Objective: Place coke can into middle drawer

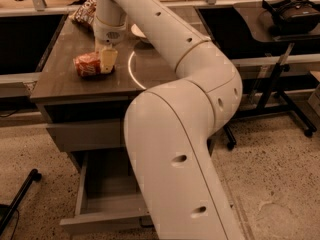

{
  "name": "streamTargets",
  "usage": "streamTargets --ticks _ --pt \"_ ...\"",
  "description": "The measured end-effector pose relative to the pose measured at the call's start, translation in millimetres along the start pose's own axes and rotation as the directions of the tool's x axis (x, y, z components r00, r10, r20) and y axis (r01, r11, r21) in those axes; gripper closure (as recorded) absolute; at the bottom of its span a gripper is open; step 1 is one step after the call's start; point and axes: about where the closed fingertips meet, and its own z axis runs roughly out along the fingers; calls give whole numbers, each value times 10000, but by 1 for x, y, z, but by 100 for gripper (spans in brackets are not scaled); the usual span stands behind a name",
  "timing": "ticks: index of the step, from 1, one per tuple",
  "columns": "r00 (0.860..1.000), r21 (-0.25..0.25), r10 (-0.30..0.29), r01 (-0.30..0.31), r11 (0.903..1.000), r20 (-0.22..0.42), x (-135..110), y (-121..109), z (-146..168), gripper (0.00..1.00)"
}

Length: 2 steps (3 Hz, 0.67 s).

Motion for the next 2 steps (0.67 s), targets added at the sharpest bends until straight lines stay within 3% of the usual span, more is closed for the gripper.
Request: streamTargets --ticks 1,2 --pt "9976 475 107 -140 9988 690 -5 8 -26 100" --pt "9900 1076 169 -322 9937 1404 -2 27 -60 100"
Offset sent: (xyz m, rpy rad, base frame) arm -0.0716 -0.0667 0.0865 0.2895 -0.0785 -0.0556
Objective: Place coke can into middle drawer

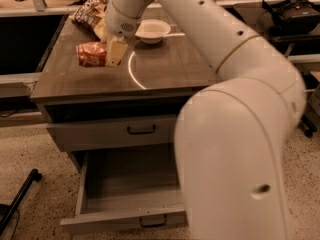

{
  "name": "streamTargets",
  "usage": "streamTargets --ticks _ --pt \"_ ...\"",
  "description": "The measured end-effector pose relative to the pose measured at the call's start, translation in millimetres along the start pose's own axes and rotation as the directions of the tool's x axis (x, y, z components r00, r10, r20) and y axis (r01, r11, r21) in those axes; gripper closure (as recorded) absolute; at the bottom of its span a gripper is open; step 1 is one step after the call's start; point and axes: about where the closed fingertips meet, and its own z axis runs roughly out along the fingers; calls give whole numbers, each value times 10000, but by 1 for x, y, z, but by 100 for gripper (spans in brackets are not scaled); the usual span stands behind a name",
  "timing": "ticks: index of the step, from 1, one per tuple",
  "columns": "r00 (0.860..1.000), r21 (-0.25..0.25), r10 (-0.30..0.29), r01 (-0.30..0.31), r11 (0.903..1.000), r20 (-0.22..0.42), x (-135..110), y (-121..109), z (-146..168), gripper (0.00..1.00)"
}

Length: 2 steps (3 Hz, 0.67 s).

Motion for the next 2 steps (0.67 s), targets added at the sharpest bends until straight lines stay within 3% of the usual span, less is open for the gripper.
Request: streamTargets --ticks 1,2 --pt "9973 297 283 -304 9991 679 9 34 -26 100" --pt "9973 294 275 -296 9991 680 8 33 -25 100"
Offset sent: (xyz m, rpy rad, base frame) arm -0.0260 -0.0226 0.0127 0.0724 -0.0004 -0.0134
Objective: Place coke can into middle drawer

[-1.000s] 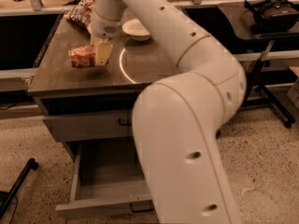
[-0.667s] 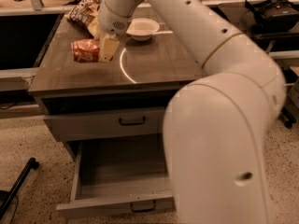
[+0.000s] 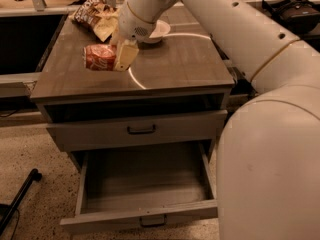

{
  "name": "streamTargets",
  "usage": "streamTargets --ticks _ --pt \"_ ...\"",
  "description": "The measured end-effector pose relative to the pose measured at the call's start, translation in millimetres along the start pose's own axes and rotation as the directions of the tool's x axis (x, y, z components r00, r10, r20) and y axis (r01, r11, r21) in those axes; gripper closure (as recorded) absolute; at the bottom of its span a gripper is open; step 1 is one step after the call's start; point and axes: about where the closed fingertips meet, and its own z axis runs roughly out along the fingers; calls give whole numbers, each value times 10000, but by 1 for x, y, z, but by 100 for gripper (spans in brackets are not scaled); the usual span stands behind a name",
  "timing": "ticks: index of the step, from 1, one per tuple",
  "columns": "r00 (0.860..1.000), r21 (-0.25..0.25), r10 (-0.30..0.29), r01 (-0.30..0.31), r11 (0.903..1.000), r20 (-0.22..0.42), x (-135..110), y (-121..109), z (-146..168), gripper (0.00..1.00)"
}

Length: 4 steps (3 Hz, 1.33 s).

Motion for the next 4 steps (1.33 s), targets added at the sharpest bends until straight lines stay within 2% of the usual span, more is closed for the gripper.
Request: streamTargets --ticks 1,2,3,4 --pt "9998 -210 181 -181 9996 -7 -2 17 9 100" --pt "9982 -335 591 -587 9977 116 -10 49 10 100" --pt "9927 -486 1205 -1203 9916 25 -12 96 11 100" --pt "9796 -623 2008 -2003 9778 21 -11 136 21 100"
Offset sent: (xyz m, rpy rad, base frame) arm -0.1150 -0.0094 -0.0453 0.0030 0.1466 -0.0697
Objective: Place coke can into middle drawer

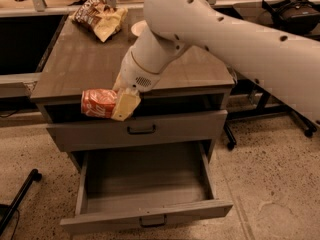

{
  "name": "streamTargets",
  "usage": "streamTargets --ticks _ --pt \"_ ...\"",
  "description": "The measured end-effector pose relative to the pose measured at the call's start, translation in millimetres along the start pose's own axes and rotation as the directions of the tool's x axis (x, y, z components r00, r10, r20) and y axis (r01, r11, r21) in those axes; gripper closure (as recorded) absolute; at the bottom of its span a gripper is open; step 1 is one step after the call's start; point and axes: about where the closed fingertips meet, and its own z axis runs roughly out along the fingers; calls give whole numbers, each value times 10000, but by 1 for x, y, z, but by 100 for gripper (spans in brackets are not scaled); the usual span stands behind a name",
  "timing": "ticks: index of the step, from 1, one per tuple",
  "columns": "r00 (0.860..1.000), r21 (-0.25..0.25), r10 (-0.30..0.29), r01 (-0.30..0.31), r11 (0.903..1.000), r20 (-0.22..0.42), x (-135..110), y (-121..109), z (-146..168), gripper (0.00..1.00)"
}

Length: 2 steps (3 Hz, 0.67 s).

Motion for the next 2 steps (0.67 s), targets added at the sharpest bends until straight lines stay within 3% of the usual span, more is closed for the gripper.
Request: streamTargets --ticks 1,2 --pt "9942 -351 1065 -1070 9936 -142 26 47 36 100" --pt "9942 -357 1067 -1072 9936 -148 26 48 37 100"
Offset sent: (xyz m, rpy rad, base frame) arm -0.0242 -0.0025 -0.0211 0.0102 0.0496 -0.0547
